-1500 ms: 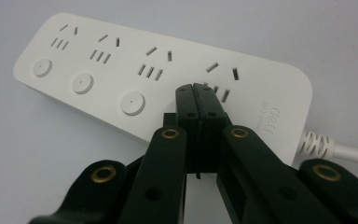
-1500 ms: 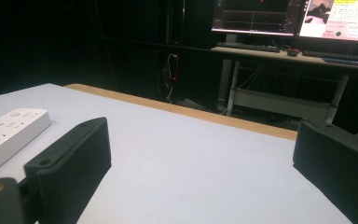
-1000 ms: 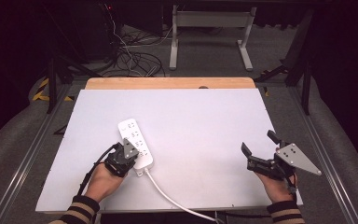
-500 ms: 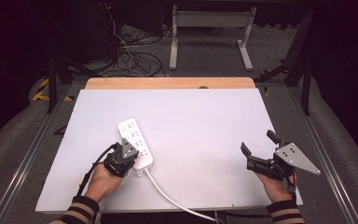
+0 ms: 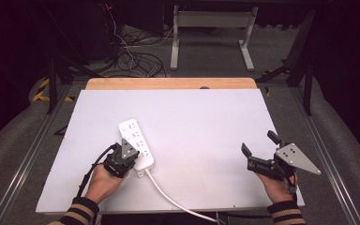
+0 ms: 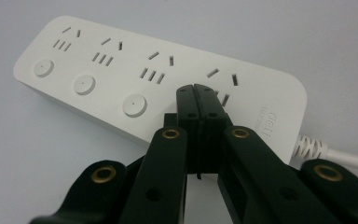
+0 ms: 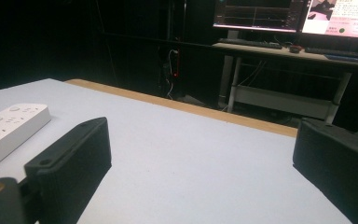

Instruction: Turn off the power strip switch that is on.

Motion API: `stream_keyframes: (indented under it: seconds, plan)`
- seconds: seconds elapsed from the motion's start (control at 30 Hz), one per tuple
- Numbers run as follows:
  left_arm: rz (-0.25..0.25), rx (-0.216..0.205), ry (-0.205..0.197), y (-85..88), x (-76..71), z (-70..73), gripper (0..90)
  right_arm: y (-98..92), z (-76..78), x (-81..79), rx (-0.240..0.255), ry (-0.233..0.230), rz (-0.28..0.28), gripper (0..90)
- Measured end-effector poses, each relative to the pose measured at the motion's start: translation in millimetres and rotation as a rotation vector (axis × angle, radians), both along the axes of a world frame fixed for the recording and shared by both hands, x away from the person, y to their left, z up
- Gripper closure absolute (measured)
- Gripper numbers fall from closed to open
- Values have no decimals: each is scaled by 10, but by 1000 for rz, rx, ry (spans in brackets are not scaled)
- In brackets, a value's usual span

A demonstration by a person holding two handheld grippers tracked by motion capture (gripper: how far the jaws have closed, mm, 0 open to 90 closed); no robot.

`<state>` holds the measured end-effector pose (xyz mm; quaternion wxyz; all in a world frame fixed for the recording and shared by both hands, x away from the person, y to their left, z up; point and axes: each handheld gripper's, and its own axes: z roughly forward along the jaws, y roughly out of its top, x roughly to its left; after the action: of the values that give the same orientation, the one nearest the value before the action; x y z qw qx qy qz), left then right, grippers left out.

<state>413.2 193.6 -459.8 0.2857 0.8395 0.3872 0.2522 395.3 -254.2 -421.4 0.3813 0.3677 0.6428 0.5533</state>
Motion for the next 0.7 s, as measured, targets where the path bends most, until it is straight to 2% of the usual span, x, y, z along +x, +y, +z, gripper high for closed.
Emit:
stream_keyframes:
  seconds: [0.17,0.4,0.5,0.53,0.57,0.6,0.63,0.7]
  plan:
    - [5,5,-10,-2,-6,-3,899,4,2,-1,0,1,0,46]
    - [0,-15,-14,14,-19,-8,897,4,4,0,0,0,1,46]
    - [19,-92,-68,60,-43,85,897,-1,5,3,1,0,3,46]
    - [19,-92,-68,60,-43,85,897,-1,5,3,1,0,3,46]
    - [29,-134,-131,88,-83,185,897,-4,3,7,2,-1,3,46]
    - [33,-160,-163,109,-110,244,897,-4,4,7,4,0,4,46]
    - [33,-160,-163,109,-110,244,897,-4,5,7,5,-1,2,46]
    - [58,-225,-235,153,-174,361,897,0,10,3,3,-2,3,46]
